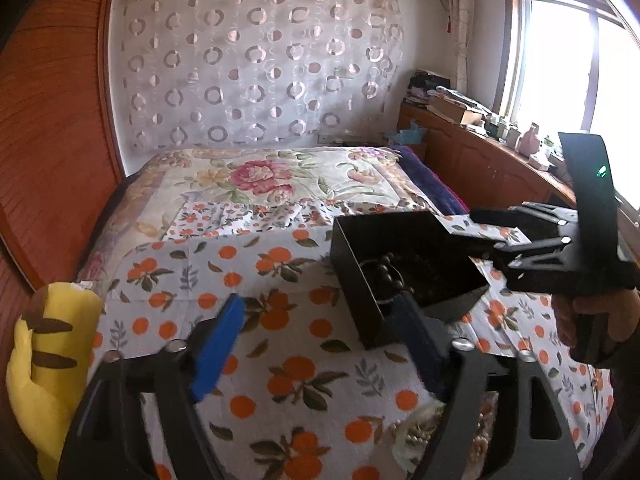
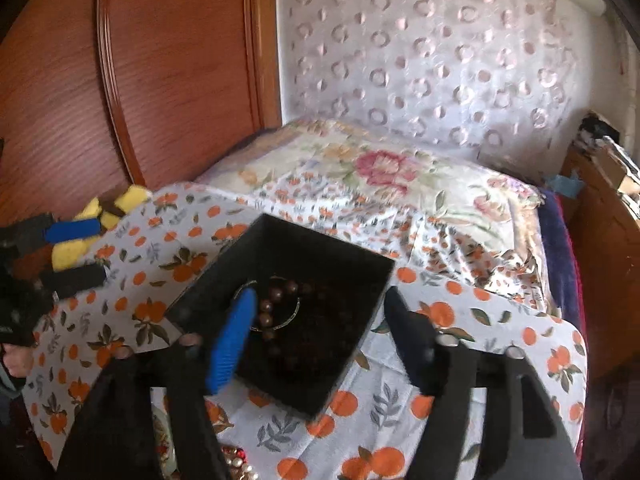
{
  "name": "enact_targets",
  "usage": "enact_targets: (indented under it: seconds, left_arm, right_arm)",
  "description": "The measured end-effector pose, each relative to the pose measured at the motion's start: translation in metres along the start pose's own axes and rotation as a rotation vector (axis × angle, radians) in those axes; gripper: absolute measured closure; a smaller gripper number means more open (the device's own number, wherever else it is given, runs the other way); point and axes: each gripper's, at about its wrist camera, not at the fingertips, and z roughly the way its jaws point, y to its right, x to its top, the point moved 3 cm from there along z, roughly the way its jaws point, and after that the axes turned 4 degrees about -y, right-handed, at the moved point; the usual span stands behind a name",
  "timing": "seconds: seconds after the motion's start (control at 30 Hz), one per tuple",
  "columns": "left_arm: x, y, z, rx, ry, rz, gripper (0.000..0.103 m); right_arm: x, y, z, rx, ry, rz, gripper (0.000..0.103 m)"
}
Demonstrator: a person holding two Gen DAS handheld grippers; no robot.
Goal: Organize jewelry
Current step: 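Open the left tool over the box while the right tool releases the beads inside, then move both tools back to the jewelry pile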
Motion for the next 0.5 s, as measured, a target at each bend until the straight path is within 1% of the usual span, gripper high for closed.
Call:
enact_targets:
  seconds: [0.03, 0.07, 0.13, 0.27, 0.33, 0.43, 0.5]
  left_arm:
    - [-0.005, 0.003, -0.003, -0.002, 0.006, 0.005, 0.022]
    - [-0.008, 0.005, -0.005, -0.003, 0.004, 0.009, 0.022]
    - [-0.016, 0.009, -0.007, -0.008, -0.006, 0.016, 0.022]
    - [-0.034, 0.016, -0.012, -0.016, -0.023, 0.022, 0.022]
    - [-0.042, 0.019, -0.014, -0.021, -0.026, 0.024, 0.022]
    - [-0.051, 0.023, -0.018, -0.015, -0.033, 0.033, 0.022]
    - [-0.058, 0.026, -0.02, -0.014, -0.04, 0.04, 0.022]
  right_arm:
    - [-0.003, 0.0, -0.008, 0.004, 0.015, 0.01, 0.029]
    - [-0.005, 0.0, -0.014, 0.004, 0.025, 0.015, 0.023]
    - [-0.015, -0.001, -0.032, -0.011, 0.062, 0.027, 0.02]
    - [-0.035, -0.004, -0.064, -0.001, 0.11, 0.062, 0.02]
    - [-0.048, -0.009, -0.081, -0.037, 0.151, 0.064, 0.02]
    - [-0.066, -0.011, -0.101, -0.058, 0.191, 0.08, 0.019]
    - [-0.076, -0.012, -0.111, -0.064, 0.201, 0.094, 0.019]
